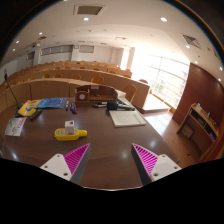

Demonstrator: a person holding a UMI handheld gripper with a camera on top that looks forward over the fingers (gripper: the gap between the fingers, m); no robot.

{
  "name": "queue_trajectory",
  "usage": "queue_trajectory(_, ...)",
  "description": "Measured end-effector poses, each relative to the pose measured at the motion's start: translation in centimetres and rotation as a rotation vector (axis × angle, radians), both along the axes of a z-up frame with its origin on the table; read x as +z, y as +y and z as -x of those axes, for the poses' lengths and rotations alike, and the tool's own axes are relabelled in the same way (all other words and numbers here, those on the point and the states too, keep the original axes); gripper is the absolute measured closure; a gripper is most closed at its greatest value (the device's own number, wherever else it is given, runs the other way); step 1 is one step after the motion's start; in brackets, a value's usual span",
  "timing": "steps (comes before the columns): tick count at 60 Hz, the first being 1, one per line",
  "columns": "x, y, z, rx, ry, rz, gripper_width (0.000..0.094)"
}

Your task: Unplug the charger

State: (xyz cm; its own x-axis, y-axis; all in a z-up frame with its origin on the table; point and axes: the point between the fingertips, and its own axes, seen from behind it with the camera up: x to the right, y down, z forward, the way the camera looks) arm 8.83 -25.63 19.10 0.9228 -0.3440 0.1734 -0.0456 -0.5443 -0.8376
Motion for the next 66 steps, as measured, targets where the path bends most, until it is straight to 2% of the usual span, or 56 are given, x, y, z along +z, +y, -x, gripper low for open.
queue_trajectory(21, -2.8, -3.2, 2.6, -0.062, -0.006, 0.077, 0.0089)
queue_trajectory(33, -7.2, -2.6, 8.2, -0.016, 0.039, 0.105, 0.0084)
queue_trajectory(37, -8.2, -1.1, 10.6, 0.026, 0.06, 0.077, 0.0084)
queue_trajectory(45, -9.2, 4.1, 14.7, 0.12, 0.117, -0.046, 0.0085)
queue_trajectory(53, -9.4, 10.0, 14.5, 0.162, 0.09, -0.131, 0.0085)
queue_trajectory(66, -11.7, 18.8, 12.6, 0.21, 0.101, -0.158, 0.0086)
